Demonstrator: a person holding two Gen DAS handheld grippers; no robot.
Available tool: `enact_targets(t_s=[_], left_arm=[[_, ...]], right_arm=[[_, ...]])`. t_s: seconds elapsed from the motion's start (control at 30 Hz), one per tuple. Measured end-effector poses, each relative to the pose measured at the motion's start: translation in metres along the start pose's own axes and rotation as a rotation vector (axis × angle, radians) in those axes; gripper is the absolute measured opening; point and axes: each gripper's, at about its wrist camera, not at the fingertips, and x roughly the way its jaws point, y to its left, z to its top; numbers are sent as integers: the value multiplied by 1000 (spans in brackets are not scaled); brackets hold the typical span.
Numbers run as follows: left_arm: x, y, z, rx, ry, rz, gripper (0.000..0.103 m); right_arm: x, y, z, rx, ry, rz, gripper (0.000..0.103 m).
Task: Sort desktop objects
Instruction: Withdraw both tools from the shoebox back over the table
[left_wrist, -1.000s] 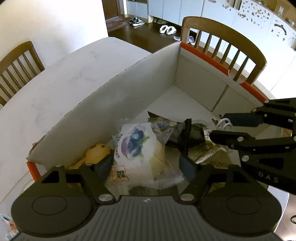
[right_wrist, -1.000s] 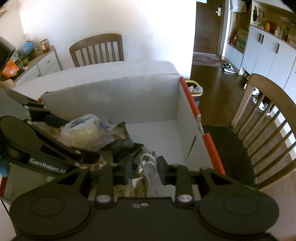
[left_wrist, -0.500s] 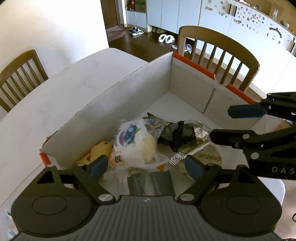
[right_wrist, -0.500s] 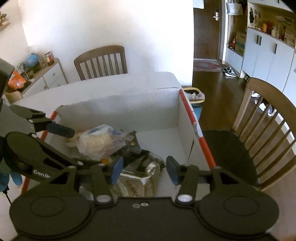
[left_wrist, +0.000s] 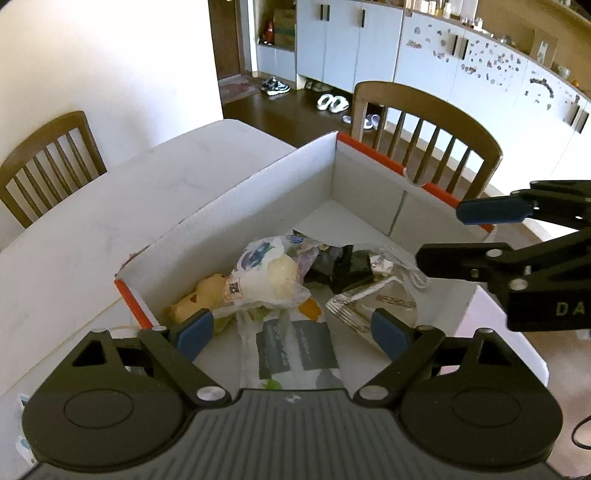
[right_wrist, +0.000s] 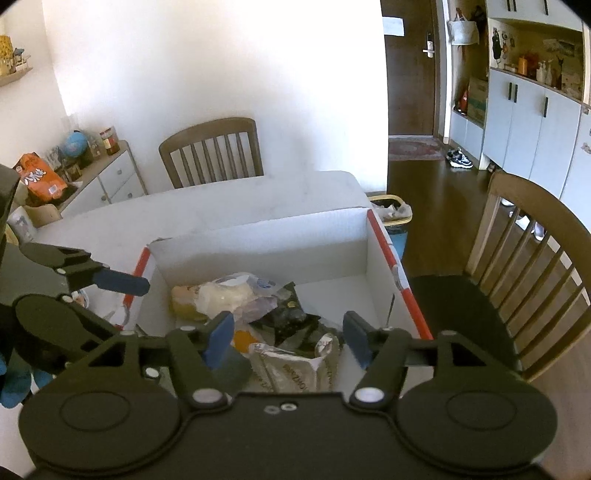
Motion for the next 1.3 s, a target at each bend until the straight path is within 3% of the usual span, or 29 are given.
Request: enact_targets(t_s=[0.17,0.73,1.3], left_arm=[[-13,0,-7,-15,-28,-20,102],[-62,27,-40,-58,-110,9,102],[-105,96,-85,-135,-166,67,102]], right_arm=[[-5,6,-1,1,-9,-9,73],[-20,45,-10,21,-32,-25,81],[-28,126,-22,4,-69,29,95]])
